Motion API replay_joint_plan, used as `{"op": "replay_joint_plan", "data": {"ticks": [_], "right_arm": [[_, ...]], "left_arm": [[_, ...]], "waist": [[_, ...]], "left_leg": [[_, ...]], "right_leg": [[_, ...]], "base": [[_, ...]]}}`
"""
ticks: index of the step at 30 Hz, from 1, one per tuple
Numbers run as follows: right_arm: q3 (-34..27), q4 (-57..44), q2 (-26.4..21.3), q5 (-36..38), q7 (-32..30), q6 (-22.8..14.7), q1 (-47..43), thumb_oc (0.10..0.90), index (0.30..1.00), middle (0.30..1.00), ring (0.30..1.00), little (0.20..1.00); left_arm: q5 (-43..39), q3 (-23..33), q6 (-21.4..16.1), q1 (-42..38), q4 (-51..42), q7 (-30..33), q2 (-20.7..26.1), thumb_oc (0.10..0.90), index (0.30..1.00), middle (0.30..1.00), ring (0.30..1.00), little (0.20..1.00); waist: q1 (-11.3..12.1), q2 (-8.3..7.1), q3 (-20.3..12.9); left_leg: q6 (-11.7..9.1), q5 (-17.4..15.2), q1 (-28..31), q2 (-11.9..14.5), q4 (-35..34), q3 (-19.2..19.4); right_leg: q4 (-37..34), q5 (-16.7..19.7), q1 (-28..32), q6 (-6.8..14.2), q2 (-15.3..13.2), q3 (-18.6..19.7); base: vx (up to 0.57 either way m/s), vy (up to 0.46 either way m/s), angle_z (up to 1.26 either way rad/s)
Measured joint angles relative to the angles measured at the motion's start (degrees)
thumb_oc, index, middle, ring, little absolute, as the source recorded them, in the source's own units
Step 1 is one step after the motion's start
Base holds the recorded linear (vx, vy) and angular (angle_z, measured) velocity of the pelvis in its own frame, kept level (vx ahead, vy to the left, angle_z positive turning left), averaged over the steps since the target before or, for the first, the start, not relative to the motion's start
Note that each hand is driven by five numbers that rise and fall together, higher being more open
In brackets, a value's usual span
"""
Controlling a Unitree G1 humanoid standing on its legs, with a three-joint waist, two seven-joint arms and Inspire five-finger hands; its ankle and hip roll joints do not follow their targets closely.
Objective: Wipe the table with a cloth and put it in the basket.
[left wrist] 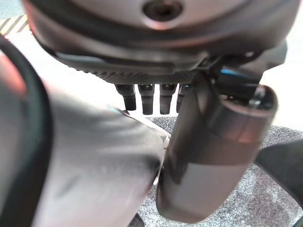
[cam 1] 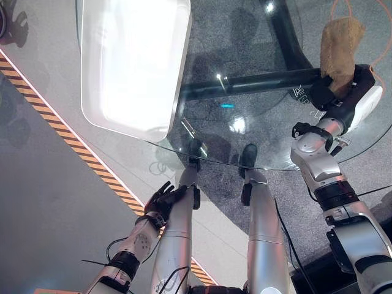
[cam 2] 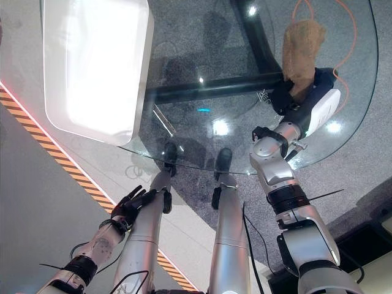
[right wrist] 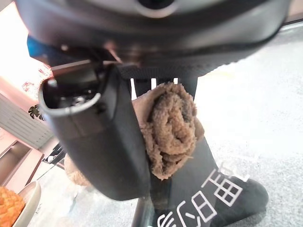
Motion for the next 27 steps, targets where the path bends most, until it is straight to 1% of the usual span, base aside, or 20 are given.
{"op": "replay_joint_plan", "data": {"ticks": [4, 12, 15, 17, 20, 23, 27], "right_arm": [[0.0, 0.0, 0.0, -0.1, -0.1, 0.1, 0.0, 0.100, 0.300, 0.300, 0.300, 0.200], [0.0, -0.2, 0.0, -1.6, 0.2, 2.6, 0.0, 0.100, 0.300, 0.300, 0.300, 0.200], [0.0, -1.2, -0.1, -3.2, 1.6, 4.0, 0.3, 0.100, 0.300, 0.300, 0.300, 0.200], [-0.1, -2.8, -0.8, -5.0, 4.3, 4.9, 1.2, 0.100, 0.300, 0.300, 0.300, 0.200], [0.0, -3.4, -1.3, -7.2, 6.9, 5.0, 1.6, 0.100, 0.300, 0.300, 0.300, 0.200], [0.2, -4.2, -1.9, -12.0, 11.4, 5.0, 1.6, 0.100, 0.300, 0.300, 0.300, 0.200], [0.5, -5.8, -3.3, -15.2, 16.6, 5.0, 2.3, 0.100, 0.300, 0.300, 0.300, 0.200]], "left_arm": [[0.0, 0.0, 0.0, 0.0, 0.0, 0.0, 0.0, 0.800, 0.900, 0.900, 0.900, 0.900], [0.0, 0.0, 0.1, 0.0, -0.1, 0.0, 0.0, 0.800, 0.900, 0.900, 0.900, 0.900], [0.0, 0.1, 0.2, 0.0, -0.1, 0.1, 0.0, 0.800, 0.900, 0.900, 0.900, 0.900], [0.0, 0.2, 0.2, 0.0, -0.1, 0.1, 0.0, 0.800, 0.900, 0.900, 0.900, 0.900], [0.0, 0.3, 0.2, 0.0, -0.1, 0.1, 0.0, 0.800, 0.900, 0.900, 0.900, 0.900], [0.1, 0.7, 0.2, 0.0, 0.0, 0.1, 0.1, 0.800, 0.900, 0.900, 0.900, 0.900], [0.3, 0.7, 0.2, 0.0, 0.1, 0.0, 0.1, 0.800, 0.900, 0.900, 0.900, 0.900]], "waist": [[0.0, 0.00, 0.0], [0.1, 0.00, 0.0], [0.0, 0.00, 0.0], [-0.1, 0.01, 0.0], [-0.4, 0.01, 0.0], [-1.3, 0.04, 0.0], [-1.5, 0.21, 0.0]], "left_leg": [[0.0, 0.0, 0.0, 0.0, 0.2, 0.0], [0.0, 0.0, 0.0, 0.0, 0.6, 0.0], [-0.3, -0.2, -0.1, 0.0, 0.6, 0.0], [-0.3, -0.2, -0.1, 0.0, 0.5, 0.0], [-0.3, -0.2, -0.2, 0.0, 0.5, 0.0], [-0.1, -0.1, -0.8, 0.1, 0.6, -0.1], [-0.1, 0.0, -0.8, 0.1, 0.6, -0.1]], "right_leg": [[0.2, 0.0, 0.0, 0.0, 0.0, 0.0], [0.6, 0.0, 0.0, 0.0, 0.0, 0.0], [0.6, -0.3, 0.0, 0.3, 0.0, 0.0], [0.5, -0.3, 0.0, 0.3, 0.0, 0.0], [0.5, -0.3, -0.2, 0.3, 0.0, 0.0], [0.6, -0.3, -0.7, 0.3, 0.1, -0.1], [0.7, -0.3, -0.7, 0.3, 0.1, -0.1]], "base": [[0.00, 0.000, 0.00], [0.00, 0.000, 0.00], [0.00, 0.000, 0.00], [0.00, 0.000, 0.00], [0.00, 0.000, 0.00], [0.00, 0.000, 0.00], [0.00, 0.000, 0.00]]}}
